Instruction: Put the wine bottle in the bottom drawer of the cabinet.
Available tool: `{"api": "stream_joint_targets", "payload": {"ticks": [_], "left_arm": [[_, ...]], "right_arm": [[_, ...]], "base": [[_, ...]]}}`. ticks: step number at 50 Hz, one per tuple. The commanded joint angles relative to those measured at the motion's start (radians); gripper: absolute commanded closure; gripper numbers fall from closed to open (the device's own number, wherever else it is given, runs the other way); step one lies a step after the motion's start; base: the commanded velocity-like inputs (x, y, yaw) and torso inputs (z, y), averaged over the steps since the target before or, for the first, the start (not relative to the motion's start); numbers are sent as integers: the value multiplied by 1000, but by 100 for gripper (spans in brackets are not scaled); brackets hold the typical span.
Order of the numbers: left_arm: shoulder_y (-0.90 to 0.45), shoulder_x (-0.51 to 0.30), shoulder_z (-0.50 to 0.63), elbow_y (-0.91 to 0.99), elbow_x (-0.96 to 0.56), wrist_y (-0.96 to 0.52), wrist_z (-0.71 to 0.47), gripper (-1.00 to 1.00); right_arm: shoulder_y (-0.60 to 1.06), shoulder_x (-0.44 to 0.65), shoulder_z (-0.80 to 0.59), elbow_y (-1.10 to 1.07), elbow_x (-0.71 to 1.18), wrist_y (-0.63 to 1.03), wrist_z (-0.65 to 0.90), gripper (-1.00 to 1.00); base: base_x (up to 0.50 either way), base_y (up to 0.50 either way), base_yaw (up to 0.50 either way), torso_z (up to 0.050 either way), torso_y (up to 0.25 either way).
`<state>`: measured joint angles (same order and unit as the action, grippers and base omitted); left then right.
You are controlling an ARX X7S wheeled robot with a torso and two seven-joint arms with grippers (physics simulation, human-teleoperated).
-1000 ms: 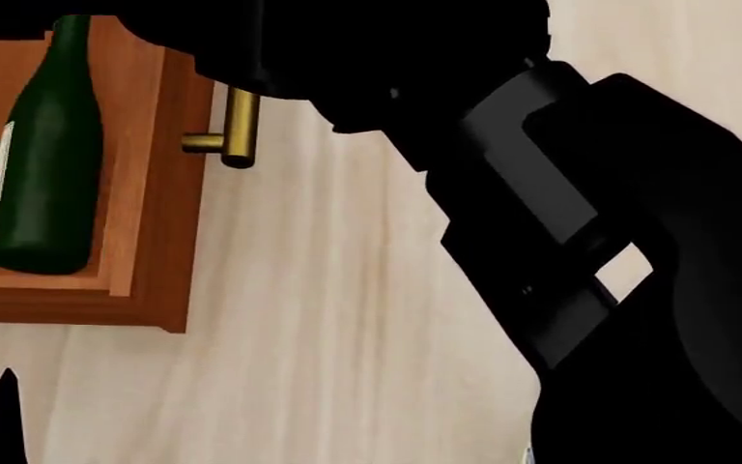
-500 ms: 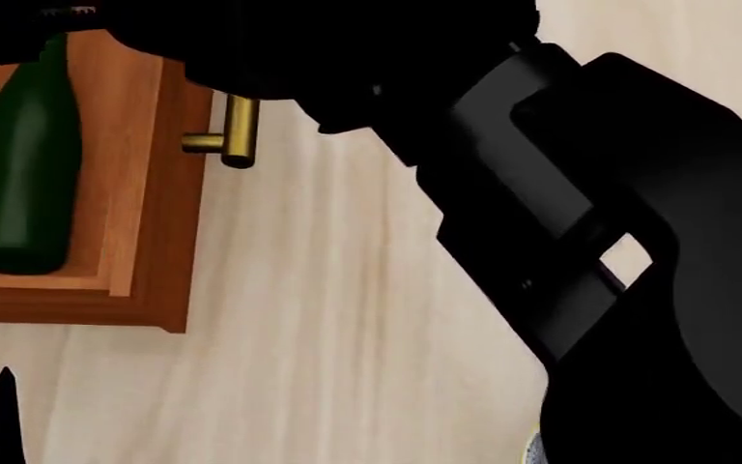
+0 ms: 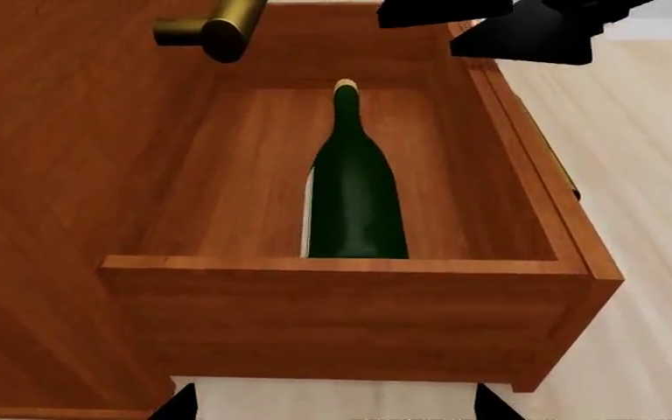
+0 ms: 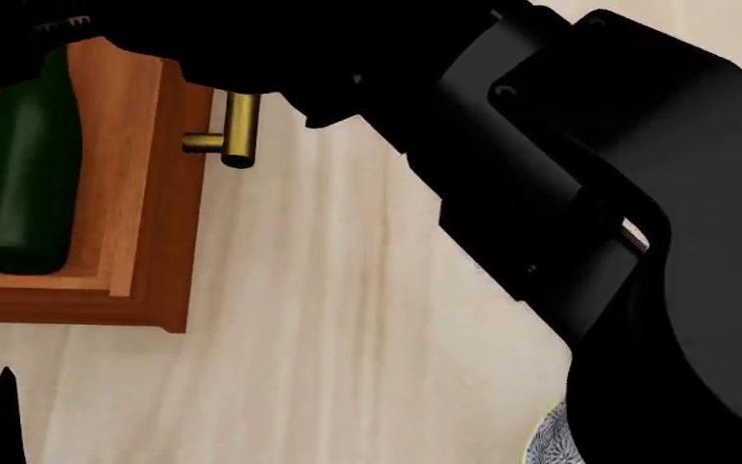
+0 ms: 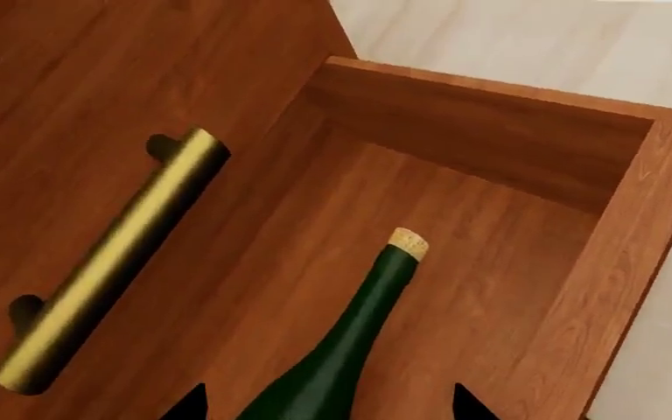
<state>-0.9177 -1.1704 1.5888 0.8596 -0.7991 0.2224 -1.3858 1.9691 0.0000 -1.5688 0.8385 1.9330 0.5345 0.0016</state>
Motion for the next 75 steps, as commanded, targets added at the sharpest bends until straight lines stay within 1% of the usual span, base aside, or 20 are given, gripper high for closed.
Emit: {"api": "stream_joint_targets", "payload": {"ticks": [1,21,40,50,56,64,75], "left_arm": [[2,2,-4,8,2,-10,-6,-100],[8,4,-11,3,1,-14,0,-100],[6,-2,-23,11,-9,-17,5,-100],[-12,2,-30,39,-20,-53,-6,-100],[-19,0,-34,50,-24,-67,-8,-100],[-26,5,-40,56,-30,-82,-13,-100],[-34,-13,-49,71,-38,-92,-15,-100]], "right_arm": [[40,0,-27,7,34,-28,-21,-100],[126,0,-29,25,60,-65,-61,-100],[207,0,-28,65,20,-29,-70,-100],[240,2,-38,98,-6,-15,-55,-100],[236,169,1,-154,15,-52,95,-100],[201,314,23,-382,7,-105,225,-100],[192,514,56,-713,-12,-157,424,-100]], "base": [[0,0,0,0,0],[0,0,0,0,0],[0,0,0,0,0],[0,0,0,0,0],[0,0,0,0,0],[0,0,0,0,0],[0,0,0,0,0]]}}
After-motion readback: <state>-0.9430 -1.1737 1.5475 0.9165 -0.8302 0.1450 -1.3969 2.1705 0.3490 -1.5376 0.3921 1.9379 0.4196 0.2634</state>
